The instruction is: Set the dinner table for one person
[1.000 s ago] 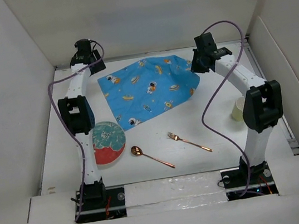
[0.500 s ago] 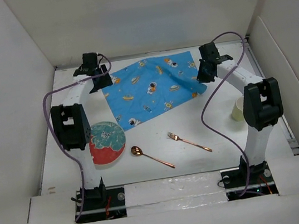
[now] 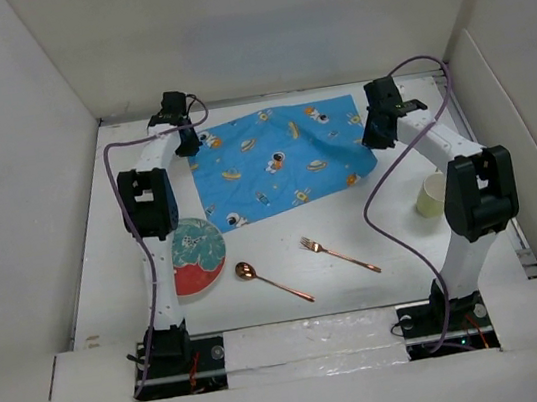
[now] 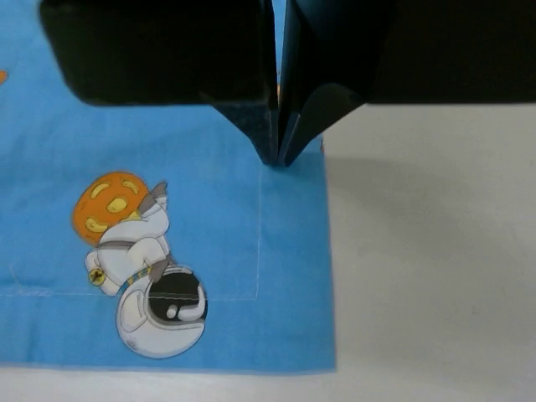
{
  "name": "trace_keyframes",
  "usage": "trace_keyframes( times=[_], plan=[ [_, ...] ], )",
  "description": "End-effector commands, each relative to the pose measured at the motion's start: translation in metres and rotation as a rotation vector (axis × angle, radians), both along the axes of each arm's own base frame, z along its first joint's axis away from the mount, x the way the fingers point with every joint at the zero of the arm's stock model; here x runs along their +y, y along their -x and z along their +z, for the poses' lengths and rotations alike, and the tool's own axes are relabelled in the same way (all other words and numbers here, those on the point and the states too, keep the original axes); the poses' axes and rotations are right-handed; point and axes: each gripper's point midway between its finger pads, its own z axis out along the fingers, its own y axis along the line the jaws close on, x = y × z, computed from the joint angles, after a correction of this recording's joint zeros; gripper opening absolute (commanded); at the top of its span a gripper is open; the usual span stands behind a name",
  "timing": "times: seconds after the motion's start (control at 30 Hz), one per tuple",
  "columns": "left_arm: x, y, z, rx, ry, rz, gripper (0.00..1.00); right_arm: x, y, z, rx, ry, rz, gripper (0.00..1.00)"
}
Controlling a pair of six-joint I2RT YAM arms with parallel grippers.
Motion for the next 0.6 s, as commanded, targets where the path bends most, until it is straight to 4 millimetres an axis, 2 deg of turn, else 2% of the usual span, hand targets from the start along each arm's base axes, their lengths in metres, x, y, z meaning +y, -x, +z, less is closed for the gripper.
trace_keyframes(
  times=[0.0, 0.03, 0.07, 0.1, 0.17, 0.3, 0.37, 0.5, 0.53, 0.57],
  plan=[
    [0.008, -0.019, 0.006, -0.030, -0.020, 0.038, 0.00, -0.010, 0.010, 0.003, 0.022, 0.035, -0.004, 0.00],
    [0.007, -0.024, 0.006, -0.037, -0.018, 0.040, 0.00, -0.010, 0.012, 0.001, 0.032, 0.037, 0.001, 0.00],
    [0.011, -0.033, 0.014, -0.068, -0.011, 0.052, 0.00, -0.009, 0.015, 0.000, 0.039, 0.034, 0.006, 0.00],
    [0.010, -0.036, 0.007, -0.065, -0.010, 0.049, 0.00, -0.010, 0.021, -0.005, 0.063, 0.039, 0.008, 0.00],
    [0.016, -0.045, 0.011, -0.089, -0.007, 0.064, 0.00, -0.011, 0.029, -0.010, 0.085, 0.042, 0.010, 0.00],
    [0.022, -0.061, 0.028, -0.158, 0.032, 0.083, 0.00, -0.009, 0.046, -0.018, 0.128, 0.024, 0.027, 0.00],
    [0.026, -0.059, 0.038, -0.161, 0.013, 0.090, 0.00, -0.003, 0.056, -0.020, 0.142, 0.013, 0.046, 0.00],
    [0.031, -0.043, 0.077, -0.204, 0.001, 0.106, 0.00, 0.006, 0.065, -0.026, 0.150, -0.021, 0.065, 0.00],
    [0.030, -0.040, 0.084, -0.216, 0.010, 0.102, 0.11, 0.006, 0.067, -0.028, 0.153, -0.021, 0.065, 0.00],
    [0.029, -0.029, 0.070, -0.175, 0.006, 0.086, 0.26, 0.004, 0.068, -0.030, 0.158, -0.012, 0.060, 0.00]
  ],
)
